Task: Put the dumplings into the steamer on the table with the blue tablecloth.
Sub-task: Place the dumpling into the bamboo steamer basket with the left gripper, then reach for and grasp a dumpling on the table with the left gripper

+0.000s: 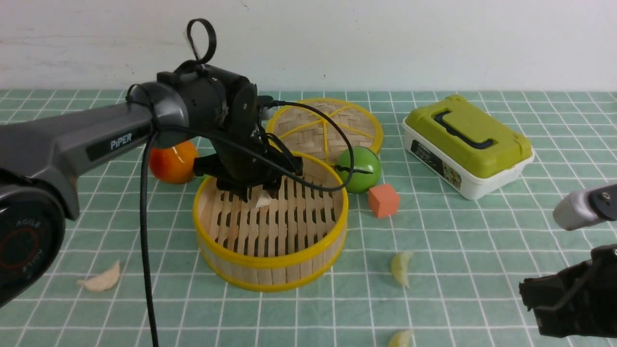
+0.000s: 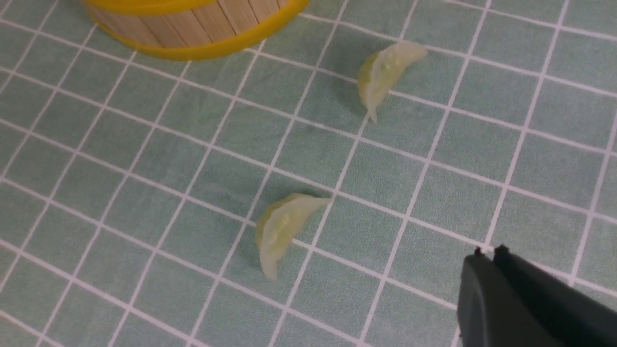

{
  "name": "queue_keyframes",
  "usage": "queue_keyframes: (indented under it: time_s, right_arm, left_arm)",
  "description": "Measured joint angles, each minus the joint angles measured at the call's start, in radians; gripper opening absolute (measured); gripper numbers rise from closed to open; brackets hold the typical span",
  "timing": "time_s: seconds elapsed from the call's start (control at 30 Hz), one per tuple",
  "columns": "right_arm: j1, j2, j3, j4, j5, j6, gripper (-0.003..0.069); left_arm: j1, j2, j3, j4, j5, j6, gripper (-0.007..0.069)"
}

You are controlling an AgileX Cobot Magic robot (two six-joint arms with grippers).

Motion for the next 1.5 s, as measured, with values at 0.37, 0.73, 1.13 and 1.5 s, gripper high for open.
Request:
queue_keyframes:
  time_s: [0.37,0.73,1.13,1.5]
  right_arm:
    - [0.0,0.0,0.0,0.04,0.011,0.0,0.0031]
    - [0.0,0.0,0.0,0.082,0.013,0.0,0.0034]
    - [0.0,0.0,0.0,0.089,0.013,-0.008,0.0042]
    - [0.0,0.0,0.0,0.096,0.014,-0.038,0.0042]
  left_arm:
    - [0.025,-0.287,-0.003,0.125,0.341,0.147,0.0424]
    - [0.271,-0.345,0.439,0.007,0.201,0.468,0.0426]
    - [0.289,-0.211,0.476,0.07,0.137,0.435,0.037]
    - [0.29,-0.193,0.471,0.133,0.139,0.295,0.0227]
